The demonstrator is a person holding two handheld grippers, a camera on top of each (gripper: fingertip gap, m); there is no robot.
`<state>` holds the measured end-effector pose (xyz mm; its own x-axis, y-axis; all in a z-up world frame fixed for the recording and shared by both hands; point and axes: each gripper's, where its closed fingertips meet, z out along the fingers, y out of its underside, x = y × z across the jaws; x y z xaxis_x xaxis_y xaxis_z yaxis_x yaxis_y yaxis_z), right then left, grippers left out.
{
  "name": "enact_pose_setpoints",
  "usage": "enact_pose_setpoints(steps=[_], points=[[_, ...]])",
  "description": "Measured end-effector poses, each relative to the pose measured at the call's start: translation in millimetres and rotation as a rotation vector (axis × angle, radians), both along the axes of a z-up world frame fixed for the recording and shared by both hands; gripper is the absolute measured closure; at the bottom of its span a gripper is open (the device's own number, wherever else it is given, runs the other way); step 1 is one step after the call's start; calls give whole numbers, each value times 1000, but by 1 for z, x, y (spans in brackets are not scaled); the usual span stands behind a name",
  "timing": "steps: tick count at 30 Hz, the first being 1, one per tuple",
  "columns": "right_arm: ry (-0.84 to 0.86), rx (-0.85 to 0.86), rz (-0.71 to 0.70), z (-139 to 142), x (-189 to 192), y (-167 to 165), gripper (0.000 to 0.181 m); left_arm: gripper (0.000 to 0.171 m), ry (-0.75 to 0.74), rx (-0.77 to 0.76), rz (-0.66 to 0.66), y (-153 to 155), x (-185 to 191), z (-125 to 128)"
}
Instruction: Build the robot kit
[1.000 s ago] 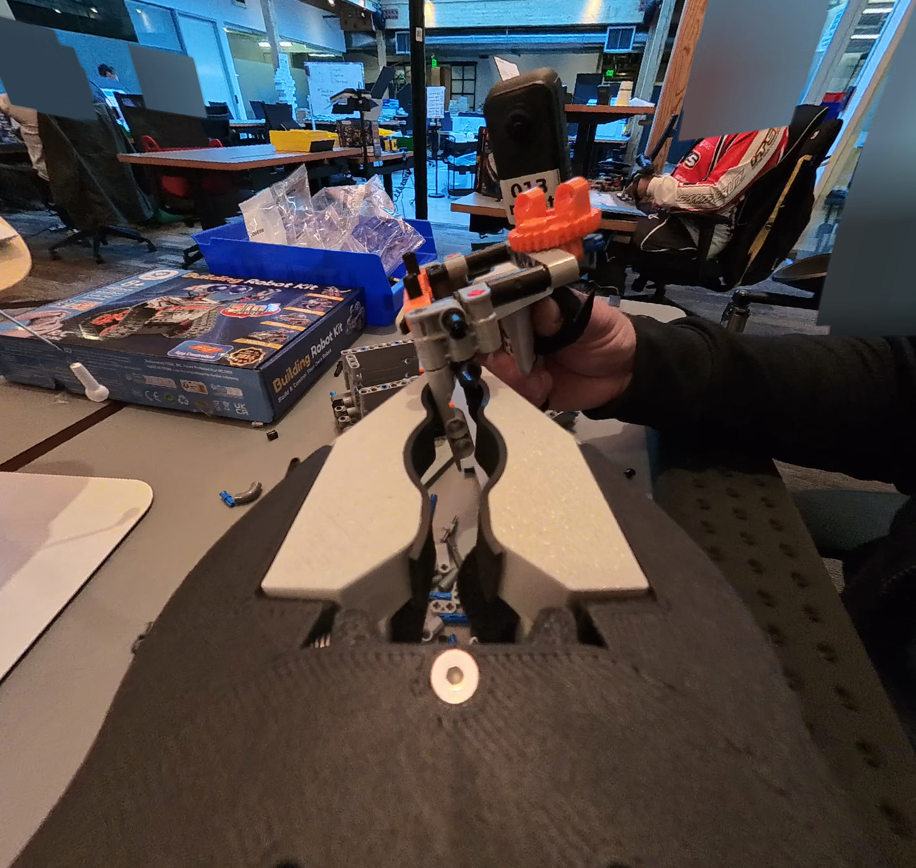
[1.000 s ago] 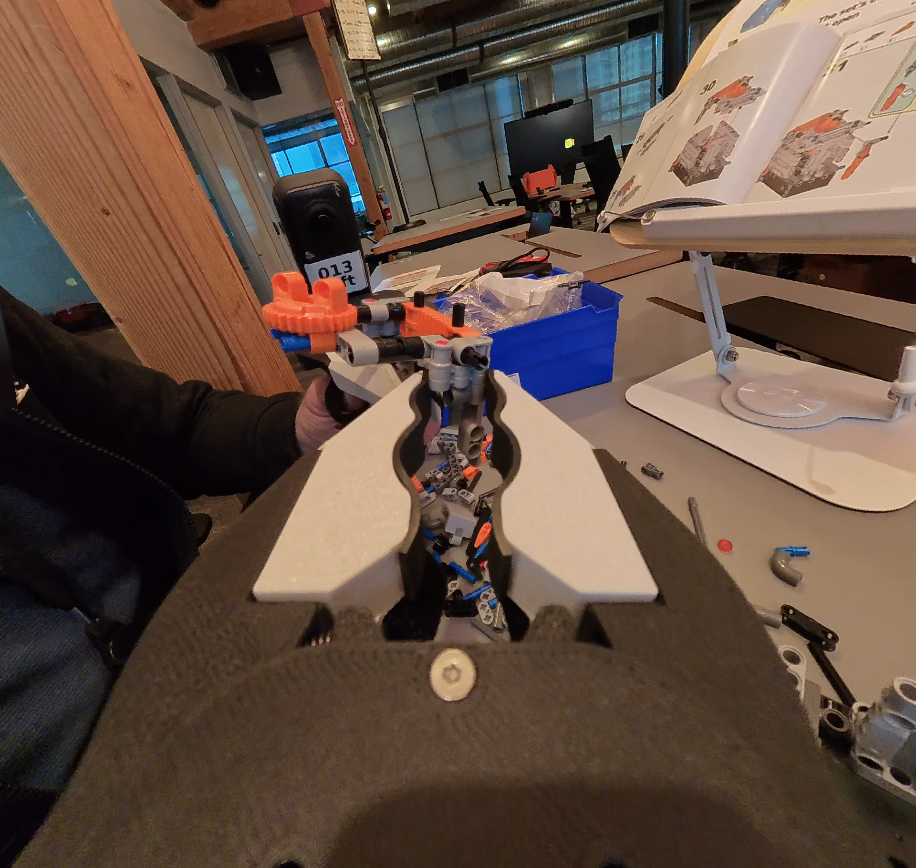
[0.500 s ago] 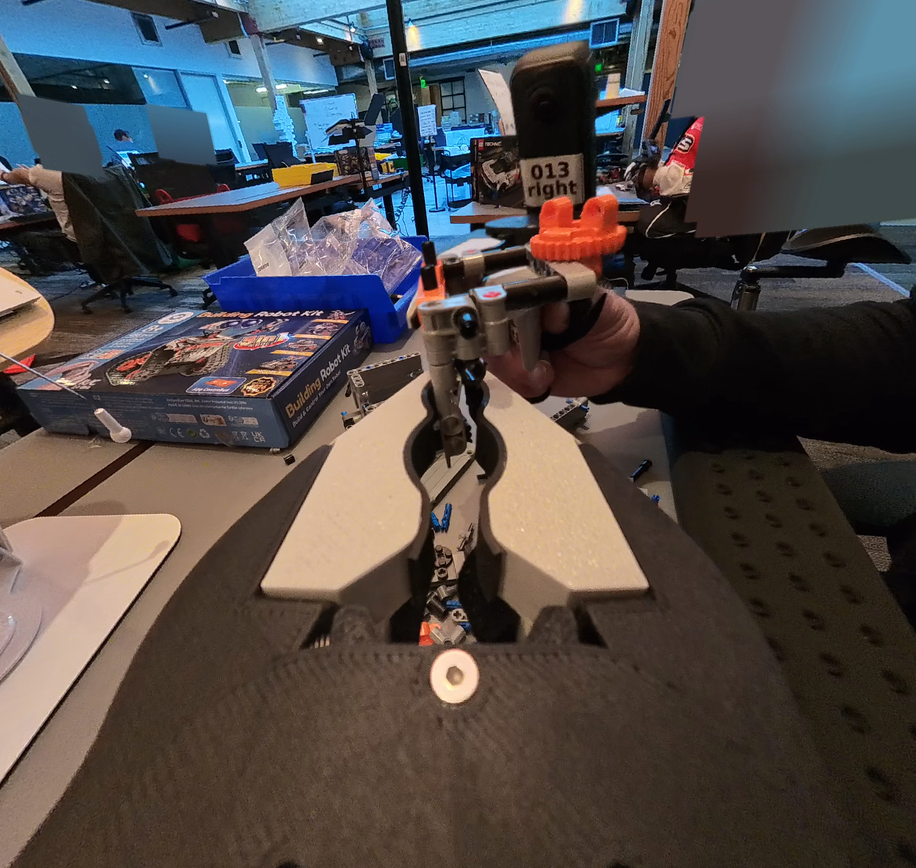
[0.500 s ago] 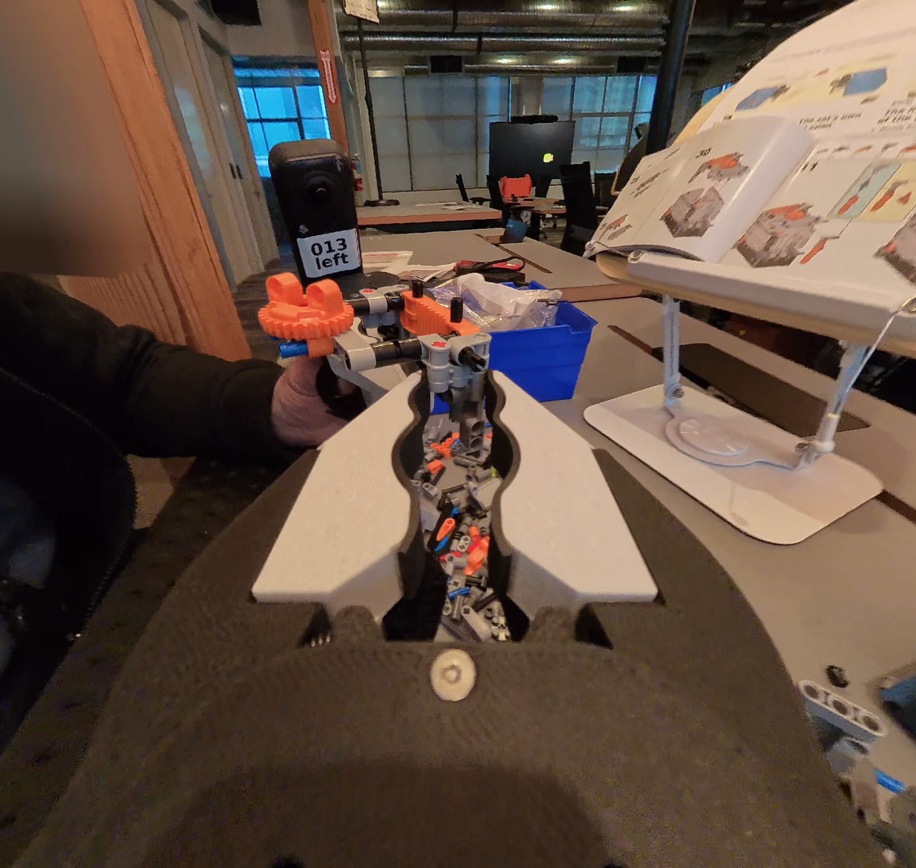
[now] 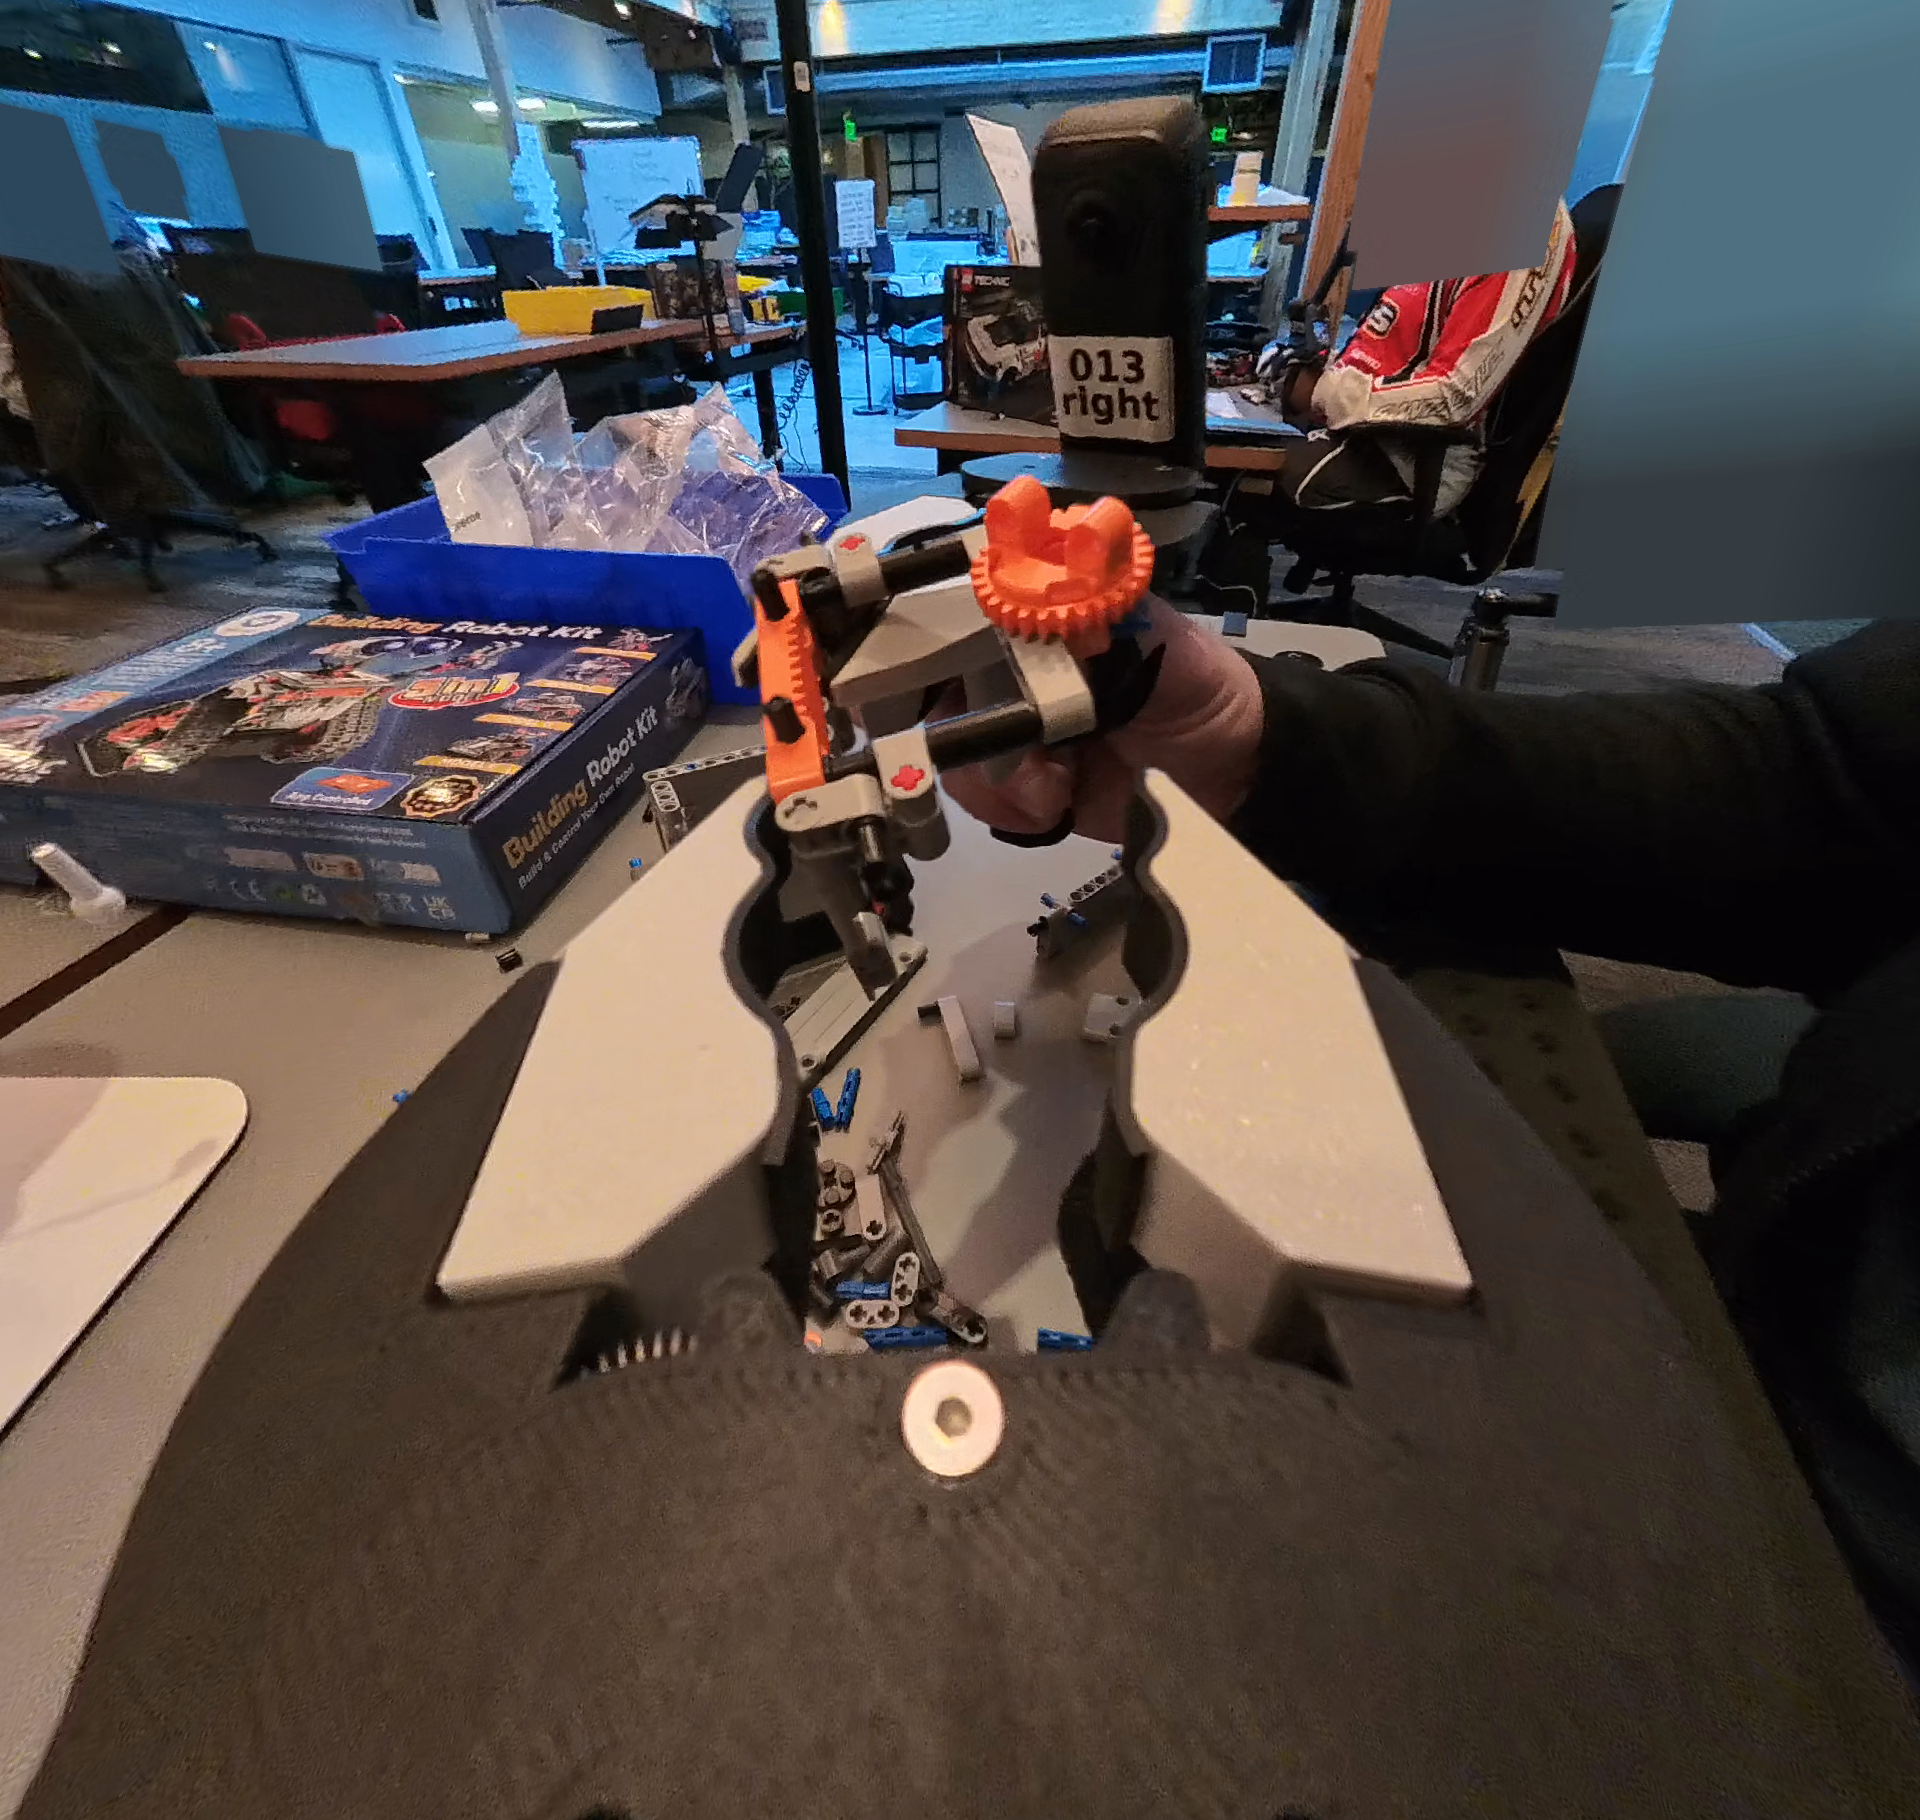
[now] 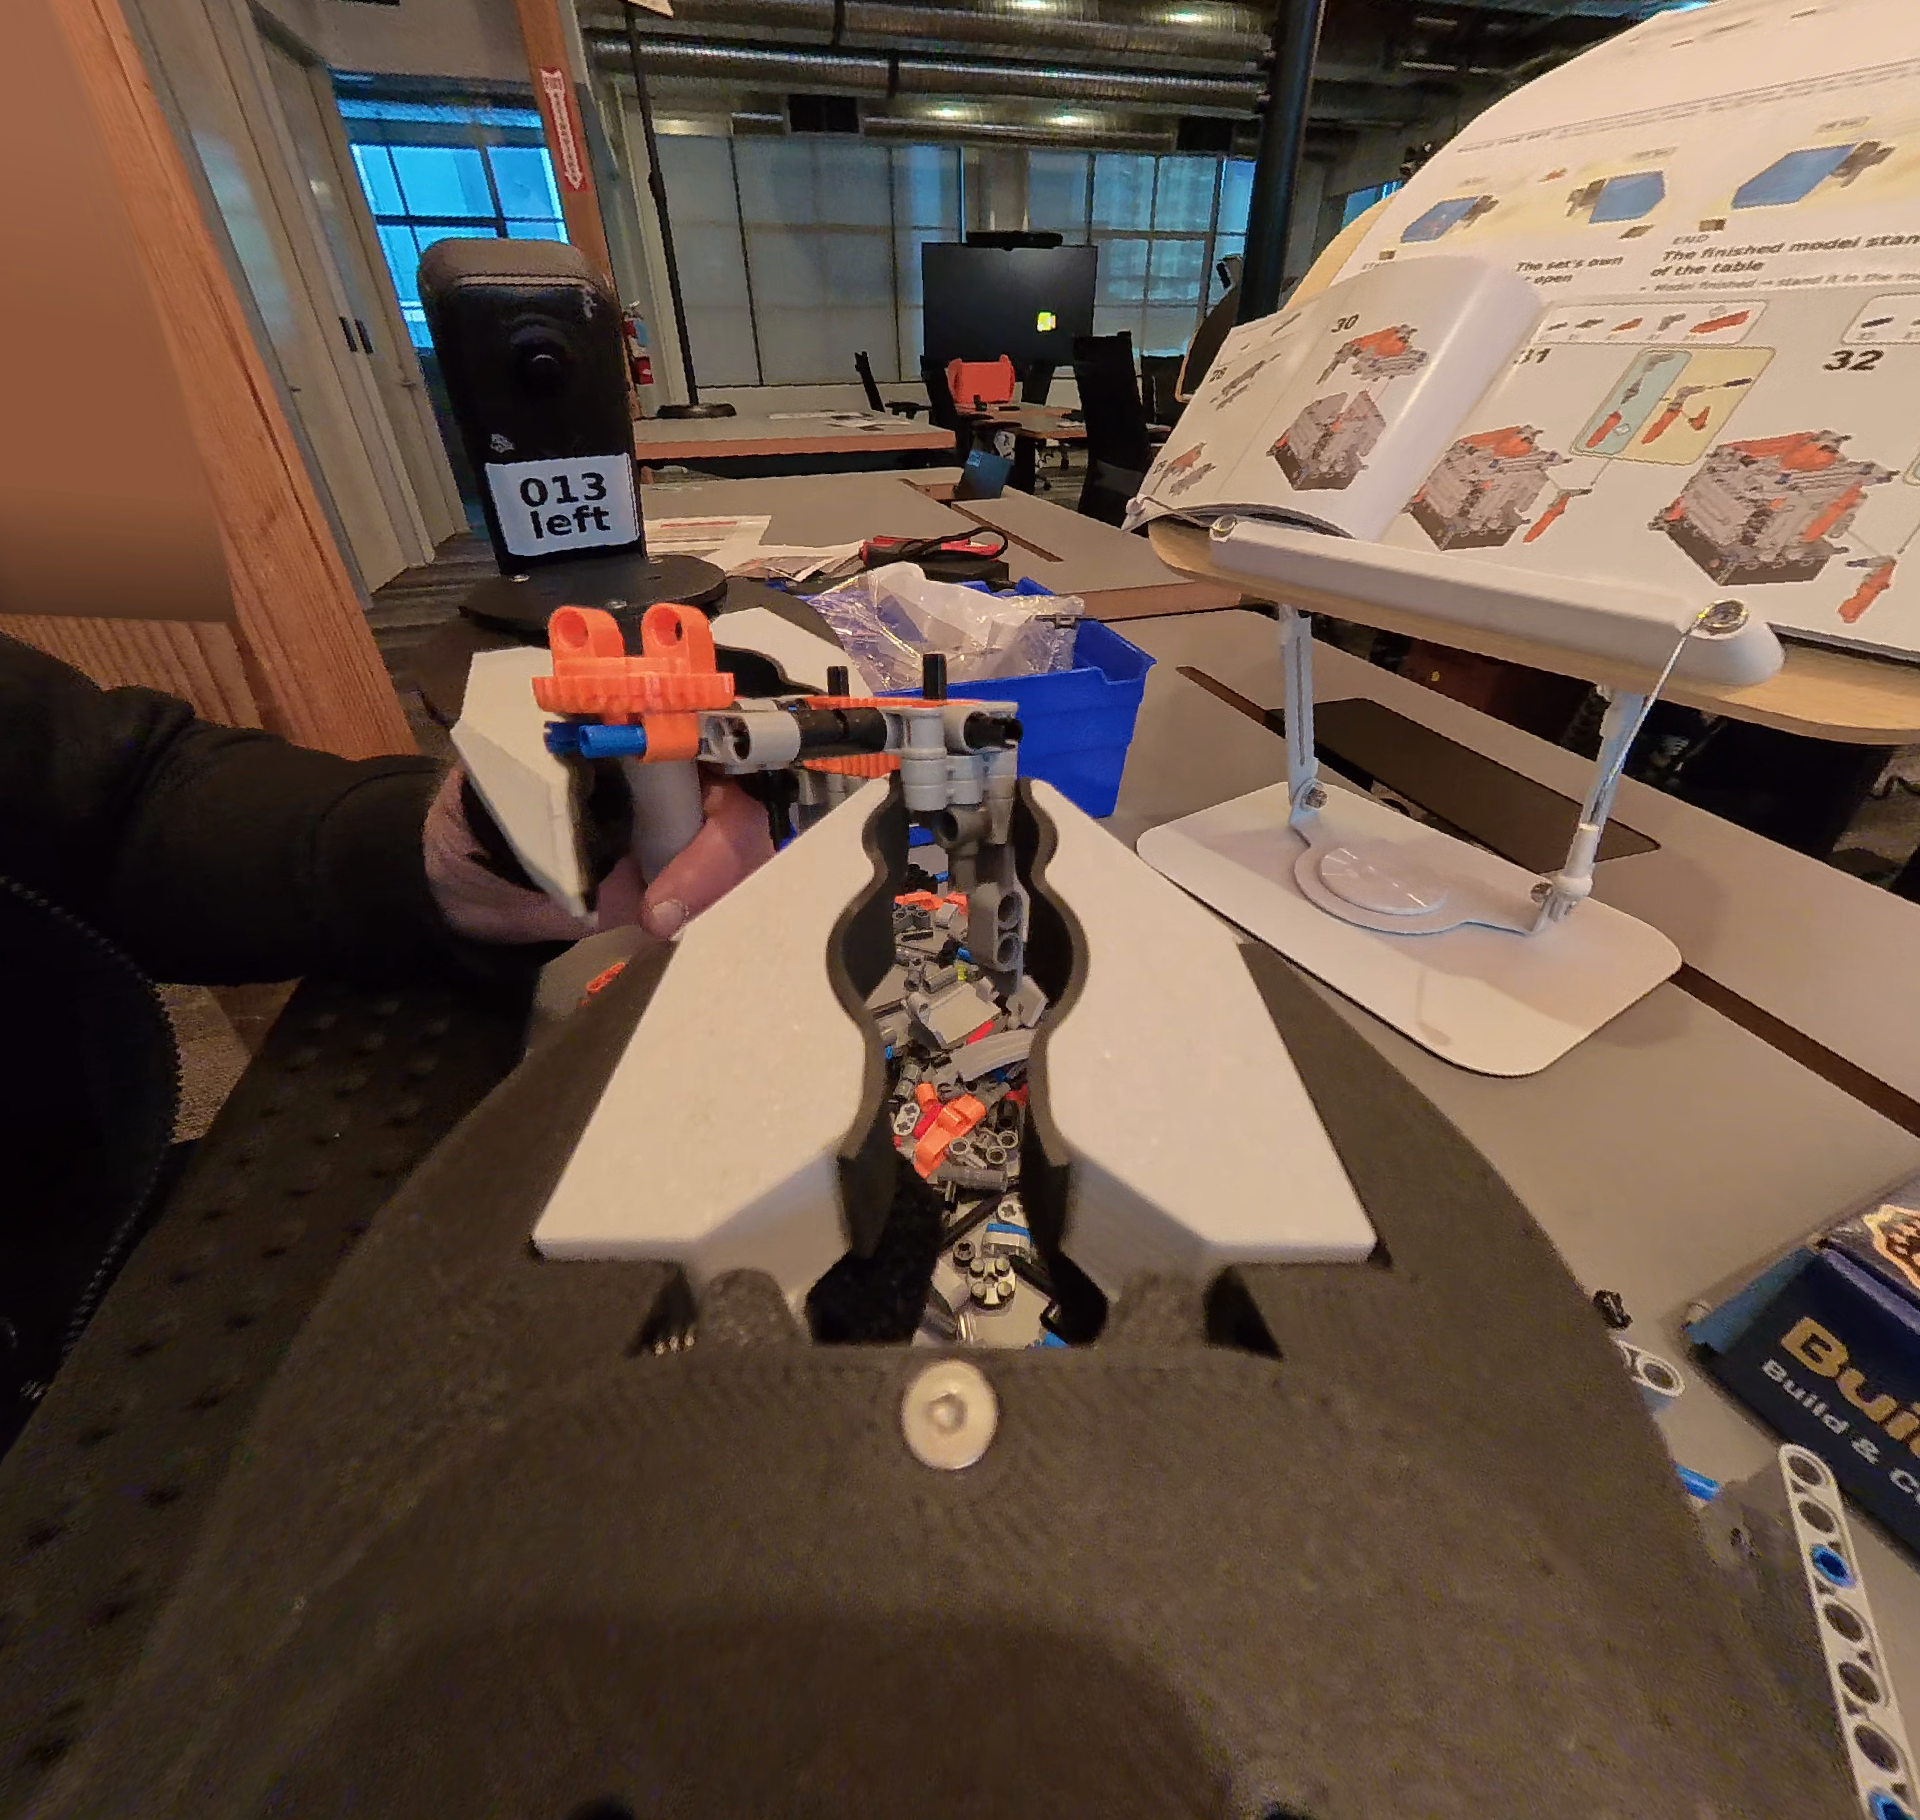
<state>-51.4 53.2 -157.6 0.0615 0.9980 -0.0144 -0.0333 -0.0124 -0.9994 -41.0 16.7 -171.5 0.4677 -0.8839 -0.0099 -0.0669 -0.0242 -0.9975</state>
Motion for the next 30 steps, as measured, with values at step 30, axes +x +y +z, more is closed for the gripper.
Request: enact_pose_setpoints(steps=[30], points=[[-54,78,-40,-6,0,1,163,121,7,-59,25,2,-10,4]])
